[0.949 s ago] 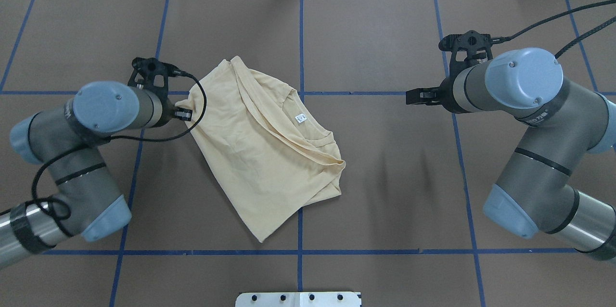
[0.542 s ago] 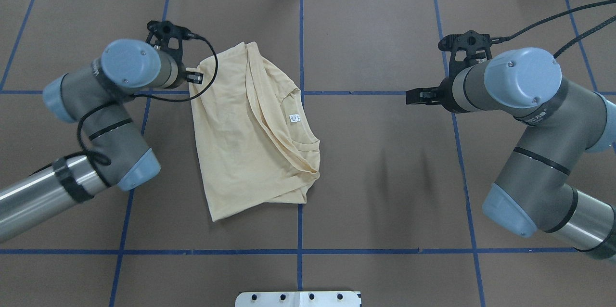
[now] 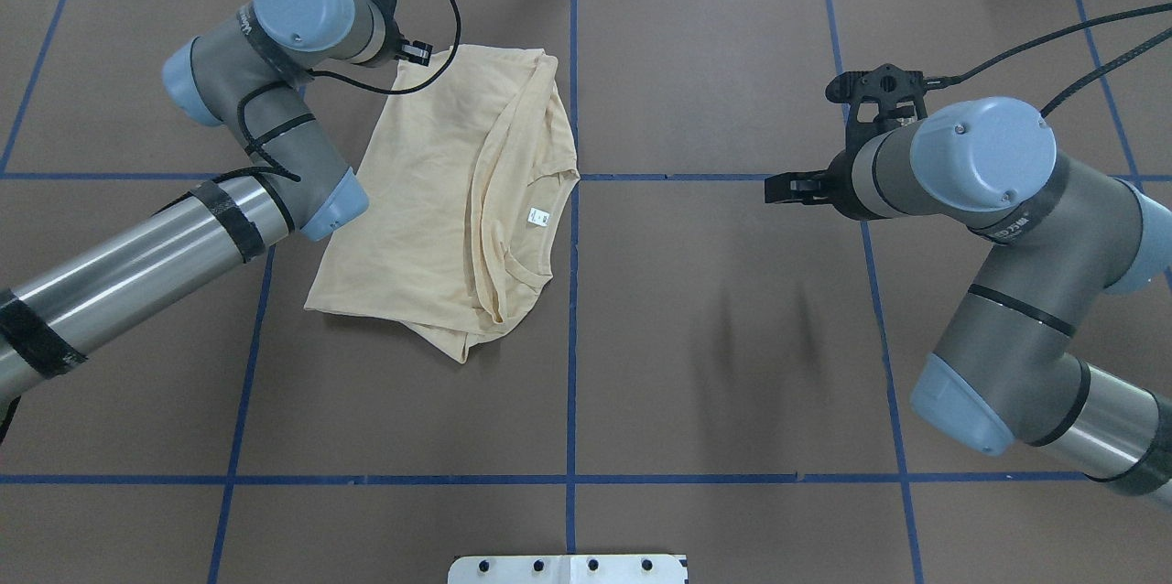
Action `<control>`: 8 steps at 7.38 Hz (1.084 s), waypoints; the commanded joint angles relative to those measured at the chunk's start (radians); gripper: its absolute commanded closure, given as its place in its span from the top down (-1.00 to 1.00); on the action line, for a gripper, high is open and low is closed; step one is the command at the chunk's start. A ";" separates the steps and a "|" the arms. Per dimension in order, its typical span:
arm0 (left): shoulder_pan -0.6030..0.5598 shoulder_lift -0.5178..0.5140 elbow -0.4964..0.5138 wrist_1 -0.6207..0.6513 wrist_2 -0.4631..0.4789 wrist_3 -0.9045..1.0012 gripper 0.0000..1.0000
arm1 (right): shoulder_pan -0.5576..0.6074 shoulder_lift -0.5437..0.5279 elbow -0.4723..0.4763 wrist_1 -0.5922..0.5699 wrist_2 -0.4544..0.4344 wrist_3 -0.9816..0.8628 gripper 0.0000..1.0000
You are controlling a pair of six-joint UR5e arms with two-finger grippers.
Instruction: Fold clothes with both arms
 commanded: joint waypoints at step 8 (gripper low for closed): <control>-0.052 0.243 -0.278 -0.024 -0.122 0.115 1.00 | -0.280 0.636 -0.493 -0.205 -0.218 0.562 0.23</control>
